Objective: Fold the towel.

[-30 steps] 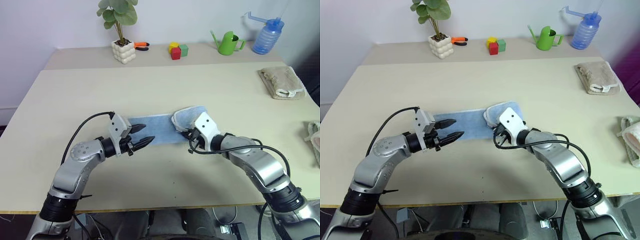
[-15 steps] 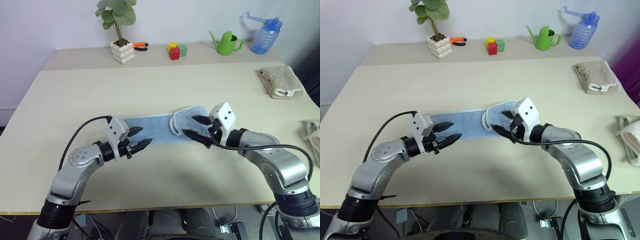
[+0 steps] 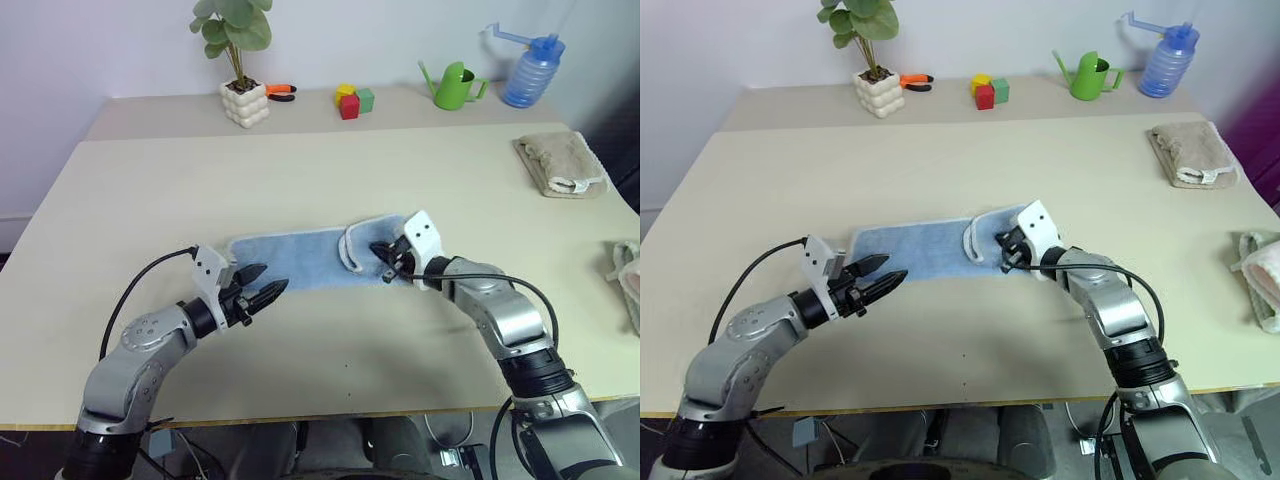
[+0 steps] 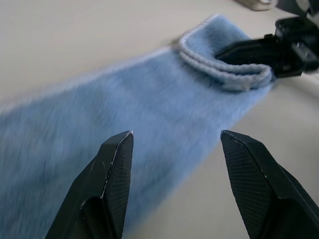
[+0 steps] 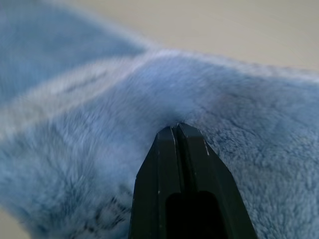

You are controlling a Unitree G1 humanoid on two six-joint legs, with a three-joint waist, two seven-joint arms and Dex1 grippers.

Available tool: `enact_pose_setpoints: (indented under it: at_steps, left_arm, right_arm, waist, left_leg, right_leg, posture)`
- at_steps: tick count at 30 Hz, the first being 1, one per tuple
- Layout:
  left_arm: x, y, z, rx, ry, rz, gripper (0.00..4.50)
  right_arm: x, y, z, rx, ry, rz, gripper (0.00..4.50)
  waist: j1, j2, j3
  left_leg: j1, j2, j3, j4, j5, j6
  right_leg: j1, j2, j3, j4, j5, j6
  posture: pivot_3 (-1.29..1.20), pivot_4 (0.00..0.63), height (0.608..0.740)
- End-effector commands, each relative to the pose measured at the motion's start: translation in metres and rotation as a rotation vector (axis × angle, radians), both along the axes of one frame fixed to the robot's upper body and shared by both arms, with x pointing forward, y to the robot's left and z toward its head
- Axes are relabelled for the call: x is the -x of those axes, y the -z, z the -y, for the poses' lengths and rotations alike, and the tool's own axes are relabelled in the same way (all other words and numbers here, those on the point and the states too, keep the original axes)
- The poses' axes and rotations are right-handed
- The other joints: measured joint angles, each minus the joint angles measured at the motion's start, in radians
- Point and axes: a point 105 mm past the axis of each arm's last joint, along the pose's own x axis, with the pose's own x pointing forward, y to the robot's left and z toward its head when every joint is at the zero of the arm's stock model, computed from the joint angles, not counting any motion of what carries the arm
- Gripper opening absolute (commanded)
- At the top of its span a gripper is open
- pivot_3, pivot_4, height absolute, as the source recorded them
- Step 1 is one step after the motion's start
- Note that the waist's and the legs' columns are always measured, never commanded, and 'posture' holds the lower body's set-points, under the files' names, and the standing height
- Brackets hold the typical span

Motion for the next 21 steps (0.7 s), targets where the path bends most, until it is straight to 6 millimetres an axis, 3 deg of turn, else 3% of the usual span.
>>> enact_pose_setpoints:
  at_steps: [1,3,5,6,10,13,21]
  left_arm:
    - [0.008,-0.006,-0.006,0.038,-0.045,-0.01,2.81]
    - [0.012,-0.005,-0.011,0.093,-0.093,-0.037,2.81]
    - [0.014,-0.006,-0.018,0.173,-0.155,-0.068,2.81]
    - [0.015,-0.005,-0.021,0.203,-0.185,-0.094,3.07]
    - [0.019,0.003,-0.024,0.305,-0.237,-0.213,4.5]
    - [0.022,0.002,-0.023,0.427,-0.27,-0.274,4.5]
    - [0.019,0.003,-0.029,0.63,-0.382,-0.395,4.5]
  right_arm:
    - [0.001,-0.006,-0.002,0.005,-0.018,0.054,0.05]
    - [-0.002,-0.023,-0.001,-0.065,-0.009,0.089,0.05]
    - [-0.001,-0.04,-0.001,-0.073,-0.041,0.142,0.57]
    - [0.001,-0.045,-0.001,-0.043,-0.069,0.175,0.86]
    - [0.006,-0.055,0.0,0.027,-0.126,0.245,2.85]
    - [0.005,-0.056,0.003,0.059,-0.128,0.275,4.33]
    - [0.005,-0.054,0.004,0.069,-0.124,0.299,4.33]
  waist:
    - [0.0,0.0,0.0]
    - [0.0,0.0,0.0]
    - [0.001,0.0,0.0]
    - [0.001,0.0,0.0]
    - [0.001,0.0,0.0]
    - [0.001,0.0,0.0]
    - [0.002,0.0,0.0]
  left_leg:
    - [0.0,0.0,0.0,0.0,-0.001,0.001]
    - [0.0,0.0,0.0,0.0,-0.002,0.003]
    - [0.0,0.001,0.0,0.0,-0.002,0.003]
    - [0.0,0.001,0.0,0.0,-0.002,0.003]
    - [0.0,0.001,0.0,0.0,-0.002,0.003]
    - [0.0,0.001,0.0,0.0,-0.002,0.003]
    - [0.0,0.001,0.0,0.0,-0.001,0.0]
  right_leg:
    - [0.0,0.0,0.0,0.0,0.0,0.0]
    - [0.0,0.001,0.0,0.0,0.0,0.0]
    - [0.0,0.001,0.0,0.0,0.0,0.0]
    - [0.0,0.001,0.0,0.0,0.0,0.0]
    - [0.0,0.001,0.0,0.0,0.0,0.0]
    - [0.0,0.001,0.0,0.0,0.0,0.0]
    - [0.0,0.001,0.001,0.0,0.0,0.0]
  posture:
    - [0.0,0.15,0.733]
    - [0.0,0.15,0.733]
    - [0.0,0.15,0.733]
    - [0.0,0.15,0.733]
    - [0.0,0.15,0.733]
    - [0.0,0.15,0.733]
    - [0.0,0.15,0.733]
